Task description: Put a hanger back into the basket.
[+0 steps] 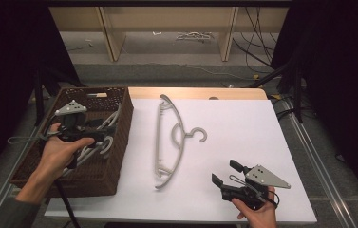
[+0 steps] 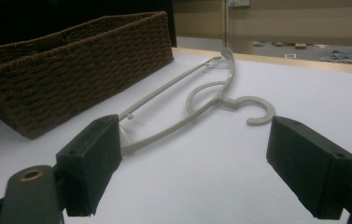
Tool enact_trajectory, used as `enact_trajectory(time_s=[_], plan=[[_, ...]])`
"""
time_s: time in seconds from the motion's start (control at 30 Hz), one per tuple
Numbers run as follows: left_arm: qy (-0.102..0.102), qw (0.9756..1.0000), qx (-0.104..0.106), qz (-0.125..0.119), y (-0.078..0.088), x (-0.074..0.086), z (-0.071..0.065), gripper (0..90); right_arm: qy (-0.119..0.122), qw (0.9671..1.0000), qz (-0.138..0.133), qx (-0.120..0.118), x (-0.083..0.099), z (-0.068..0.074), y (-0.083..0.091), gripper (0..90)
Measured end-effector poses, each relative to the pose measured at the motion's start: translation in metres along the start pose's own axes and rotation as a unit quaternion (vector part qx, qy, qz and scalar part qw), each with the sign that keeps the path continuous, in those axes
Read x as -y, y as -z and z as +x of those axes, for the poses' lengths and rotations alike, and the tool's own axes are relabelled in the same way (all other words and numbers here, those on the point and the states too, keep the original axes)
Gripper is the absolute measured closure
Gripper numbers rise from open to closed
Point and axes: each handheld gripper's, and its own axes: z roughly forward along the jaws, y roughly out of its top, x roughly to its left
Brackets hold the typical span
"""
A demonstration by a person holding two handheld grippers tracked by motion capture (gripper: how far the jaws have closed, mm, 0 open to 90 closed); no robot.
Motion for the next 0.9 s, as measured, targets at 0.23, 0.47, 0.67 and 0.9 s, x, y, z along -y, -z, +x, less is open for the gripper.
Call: enact_trajectory(time_s=[0.23,0.47,0.67,0.9], plan=[[-0.007,0.9991,0.024,-0.034,-0.004,0.006,-0.021,31.9,-0.001,0.9999,-0.013,-0.006,0.001,0.0,-0.002,18.9],[-0.021,0.9979,0.032,-0.052,-0.005,0.012,-0.037,28.0,0.001,1.0,-0.006,-0.003,0.0,0.0,-0.001,18.9],[-0.041,0.9971,0.041,-0.049,-0.012,0.019,-0.054,23.8,0.0,1.0,-0.001,-0.001,0.0,0.0,0.0,18.8],[-0.036,0.9963,0.05,-0.059,-0.021,0.029,-0.067,19.1,0.001,1.0,-0.002,-0.003,0.0,0.0,0.0,18.8]])
